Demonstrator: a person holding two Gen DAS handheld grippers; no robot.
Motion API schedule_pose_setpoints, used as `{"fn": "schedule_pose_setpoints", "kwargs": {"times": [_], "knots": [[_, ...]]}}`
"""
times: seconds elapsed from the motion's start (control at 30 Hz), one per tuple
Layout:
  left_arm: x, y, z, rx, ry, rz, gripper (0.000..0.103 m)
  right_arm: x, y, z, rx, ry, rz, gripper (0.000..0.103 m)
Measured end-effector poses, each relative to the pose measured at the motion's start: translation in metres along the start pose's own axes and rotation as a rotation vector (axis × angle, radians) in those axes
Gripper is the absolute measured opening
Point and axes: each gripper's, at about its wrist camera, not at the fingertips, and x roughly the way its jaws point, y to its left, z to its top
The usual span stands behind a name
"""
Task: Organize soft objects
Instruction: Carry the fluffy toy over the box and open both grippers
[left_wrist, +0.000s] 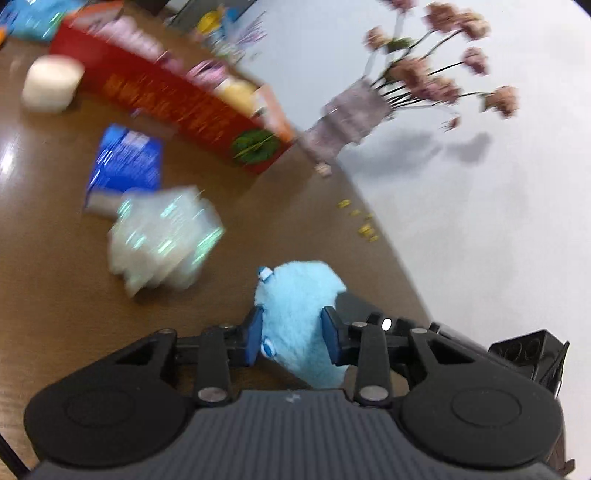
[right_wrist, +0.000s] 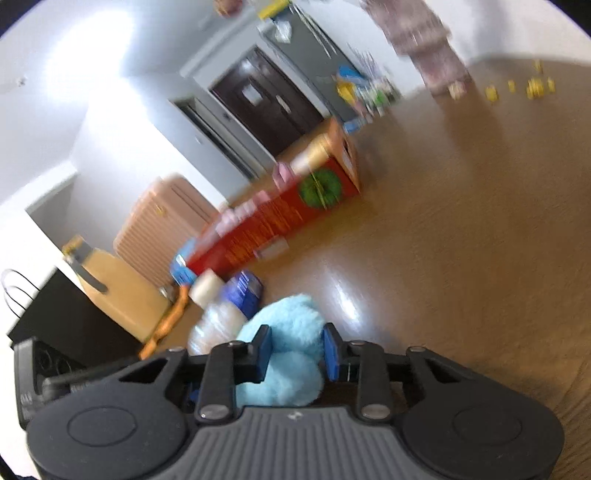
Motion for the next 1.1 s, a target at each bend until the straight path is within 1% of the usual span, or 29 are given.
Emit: {"fn": "schedule_pose_setpoints", "kwargs": {"times": [0.07, 0.13, 0.17, 0.23, 0.3, 0.37, 0.43, 0.53, 0.6, 0.67, 0.7, 0.73, 0.83, 0.9, 0.93, 0.97, 1.03, 1.1], "knots": [[-0.008, -0.01, 0.021, 0.014, -0.035, -0.037, 0.034, 0.0, 0.017, 0.025, -0.039, -0.033, 0.025, 0.029], [-0.011, -0.017, 0.056, 0.049, -0.075, -0.044, 0.034, 0.013, 0.035, 0.056, -0.091, -0.055, 0.044, 0.029], [-0.011, -0.017, 0.079, 0.053, -0.087, -0.04, 0.034, 0.028, 0.045, 0.077, -0.113, -0.059, 0.056, 0.029], [-0.005, -0.012, 0.125, 0.042, -0.091, -0.022, 0.034, 0.063, 0.056, 0.113, -0.129, -0.048, 0.066, 0.029], [0.01, 0.005, 0.17, 0.013, -0.079, 0.01, 0.034, 0.111, 0.063, 0.146, -0.126, -0.006, 0.061, 0.029], [0.029, 0.029, 0.206, -0.024, -0.056, 0.041, 0.034, 0.16, 0.063, 0.171, -0.113, 0.041, 0.049, 0.029], [0.047, 0.052, 0.229, -0.045, -0.042, 0.091, 0.034, 0.209, 0.057, 0.186, -0.083, 0.101, 0.034, 0.029], [0.071, 0.085, 0.246, -0.078, -0.017, 0.172, 0.034, 0.267, 0.046, 0.189, -0.05, 0.173, -0.009, 0.029], [0.091, 0.102, 0.247, -0.066, 0.027, 0.244, 0.033, 0.296, 0.038, 0.179, -0.043, 0.224, -0.065, 0.029], [0.101, 0.102, 0.244, 0.024, 0.049, 0.276, 0.033, 0.315, 0.039, 0.167, -0.092, 0.251, -0.133, 0.029], [0.104, 0.101, 0.245, 0.039, 0.058, 0.281, 0.027, 0.324, 0.04, 0.161, -0.113, 0.28, -0.153, 0.029], [0.107, 0.1, 0.245, 0.054, 0.061, 0.296, 0.026, 0.329, 0.039, 0.156, -0.121, 0.286, -0.169, 0.029], [0.11, 0.102, 0.248, 0.098, 0.056, 0.37, 0.028, 0.338, 0.043, 0.154, -0.157, 0.279, -0.208, 0.03], [0.102, 0.1, 0.246, 0.132, 0.025, 0.409, 0.028, 0.34, 0.041, 0.152, -0.128, 0.309, -0.175, 0.031], [0.097, 0.098, 0.245, 0.15, 0.012, 0.406, 0.029, 0.343, 0.039, 0.152, -0.103, 0.331, -0.14, 0.032], [0.089, 0.094, 0.245, 0.167, 0.003, 0.398, 0.033, 0.345, 0.036, 0.151, -0.082, 0.348, -0.109, 0.032], [0.074, 0.087, 0.245, 0.191, -0.014, 0.406, 0.037, 0.339, 0.039, 0.154, -0.083, 0.343, -0.123, 0.033], [0.058, 0.078, 0.246, 0.22, -0.035, 0.434, 0.045, 0.322, 0.051, 0.159, -0.119, 0.318, -0.143, 0.033]]}}
